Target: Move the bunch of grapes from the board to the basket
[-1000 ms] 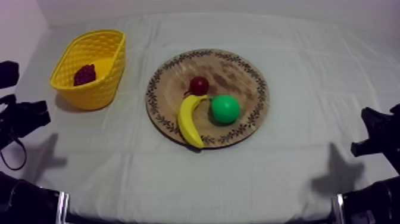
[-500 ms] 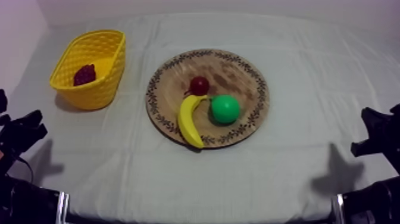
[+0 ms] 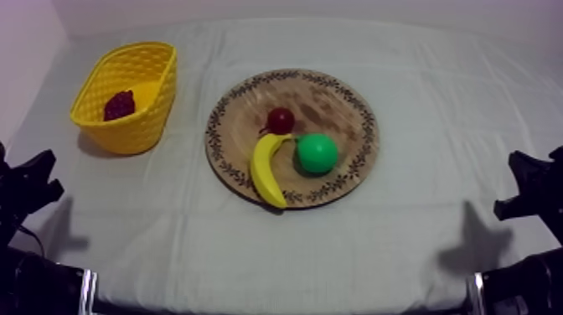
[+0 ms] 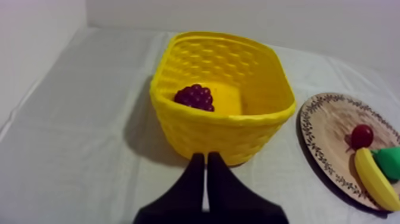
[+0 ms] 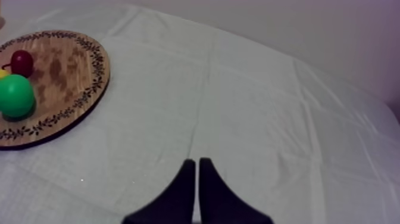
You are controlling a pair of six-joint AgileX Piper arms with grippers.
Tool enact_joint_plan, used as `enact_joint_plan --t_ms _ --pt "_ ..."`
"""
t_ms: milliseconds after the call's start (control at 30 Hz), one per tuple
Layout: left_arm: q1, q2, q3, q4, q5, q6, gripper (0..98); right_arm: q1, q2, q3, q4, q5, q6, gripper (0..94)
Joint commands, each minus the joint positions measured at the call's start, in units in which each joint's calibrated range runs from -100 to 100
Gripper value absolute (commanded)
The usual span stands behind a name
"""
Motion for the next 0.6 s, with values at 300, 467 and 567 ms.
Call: enact_joint_plan --t_ms 300,467,567 --pt "1.5 0.0 -0.1 0.03 0.0 -2.7 0.0 0.0 0.0 0.0 0.0 0.0 0.0 0.5" --pt "1.7 0.0 0.0 0.03 -0.1 -4.4 0.0 0.0 0.0 0.0 0.0 0.0 0.0 0.5" --pt "1.8 0.0 -0.2 0.0 0.2 -4.6 0.0 0.0 0.0 0.0 0.0 0.0 0.0 0.5"
